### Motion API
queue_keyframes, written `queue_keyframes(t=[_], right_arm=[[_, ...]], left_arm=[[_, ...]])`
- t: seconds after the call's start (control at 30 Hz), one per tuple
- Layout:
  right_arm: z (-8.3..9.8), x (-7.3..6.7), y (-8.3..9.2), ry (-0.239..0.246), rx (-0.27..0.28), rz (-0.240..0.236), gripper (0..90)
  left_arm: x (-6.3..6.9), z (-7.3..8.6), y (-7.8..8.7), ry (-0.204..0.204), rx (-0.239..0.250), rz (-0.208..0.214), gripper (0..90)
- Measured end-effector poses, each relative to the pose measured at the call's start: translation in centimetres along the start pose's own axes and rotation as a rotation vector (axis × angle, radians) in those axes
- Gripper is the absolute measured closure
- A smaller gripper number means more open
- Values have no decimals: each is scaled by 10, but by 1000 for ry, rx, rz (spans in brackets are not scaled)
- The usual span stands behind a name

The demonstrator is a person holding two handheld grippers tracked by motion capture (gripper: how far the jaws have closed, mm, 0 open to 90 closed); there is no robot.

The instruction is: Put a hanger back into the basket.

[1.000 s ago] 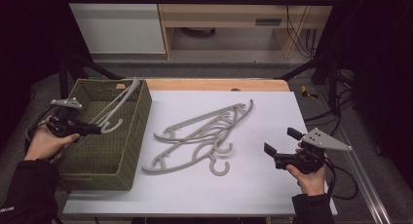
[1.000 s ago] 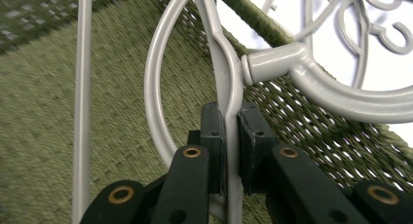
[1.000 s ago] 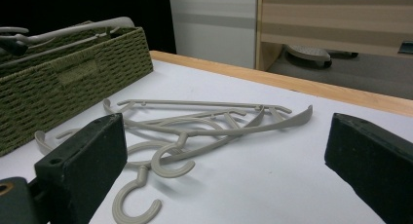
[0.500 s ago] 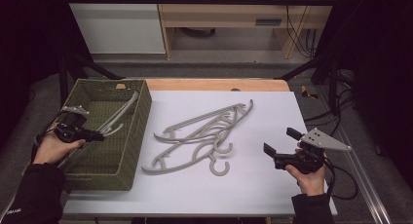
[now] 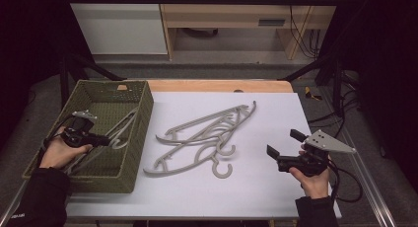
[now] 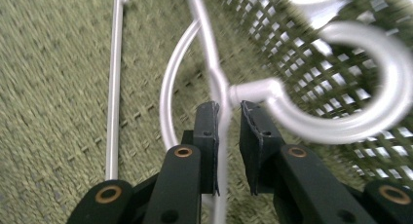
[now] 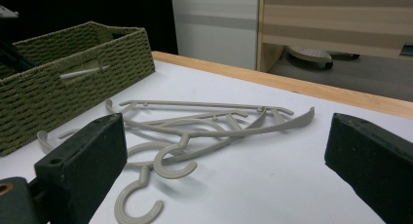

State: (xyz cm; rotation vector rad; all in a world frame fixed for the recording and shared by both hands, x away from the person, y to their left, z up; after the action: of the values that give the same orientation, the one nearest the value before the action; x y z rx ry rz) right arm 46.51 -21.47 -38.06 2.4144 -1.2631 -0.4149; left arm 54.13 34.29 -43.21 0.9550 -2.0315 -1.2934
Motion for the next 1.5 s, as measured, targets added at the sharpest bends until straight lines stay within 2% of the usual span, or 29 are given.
queue_keyframes(t=[0.07, 0.13, 0.17, 0.27, 0.33, 0.47, 0.5, 0.6, 0.77, 0.93, 1.17, 1.27, 1.4, 1.5], right_arm=[[0, 0, 0, 1, 0, -2, 20], [0, -1, -1, -2, -1, -2, 20], [0, 0, -1, 0, -1, 0, 20], [0, 0, -1, -1, 0, -4, 20], [1, -1, -1, -5, 0, -6, 19], [1, -1, -1, 1, -3, -6, 20], [1, -1, -1, 1, -3, -6, 20], [1, -2, -2, 1, -6, -6, 20], [2, -1, -3, -4, -8, -6, 20], [2, -1, -3, -1, -8, -5, 20], [2, -1, -2, -2, -9, -3, 20], [2, -1, -2, -3, -8, -6, 20], [2, -2, -4, 4, -9, -11, 20], [2, -3, -5, 3, -11, -12, 20]], left_arm=[[3, -3, 9, -4, 31, -21, 761], [9, -8, 22, -7, 105, -44, 728], [12, -9, 27, -18, 125, -46, 700], [29, -17, 45, -56, 230, -49, 604], [40, -21, 54, -86, 285, -64, 530], [66, -31, 65, -116, 396, -53, 373], [72, -33, 66, -113, 421, -47, 373], [91, -41, 69, -128, 484, -20, 300], [122, -52, 63, -173, 498, 4, 174], [147, -66, 48, -200, 491, 21, 129], [177, -82, 20, -260, 438, 58, 137], [189, -89, 9, -284, 416, 55, 135], [200, -98, -3, -291, 418, 69, 141], [203, -105, -14, -306, 403, 50, 146]])
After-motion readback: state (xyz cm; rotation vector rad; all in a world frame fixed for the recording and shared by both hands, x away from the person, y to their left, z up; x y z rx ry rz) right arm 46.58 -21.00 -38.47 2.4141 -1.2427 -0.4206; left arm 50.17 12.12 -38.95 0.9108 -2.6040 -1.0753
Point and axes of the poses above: each handheld gripper's, and its own axes: y roughly backward along the jaws, z roughly out of its underside, x roughly to its right, the point moved 7 cm from there along -y, roughly forward along the jaws, and after that the axes turned 11 degrees about -x, right-handed, at the moved point
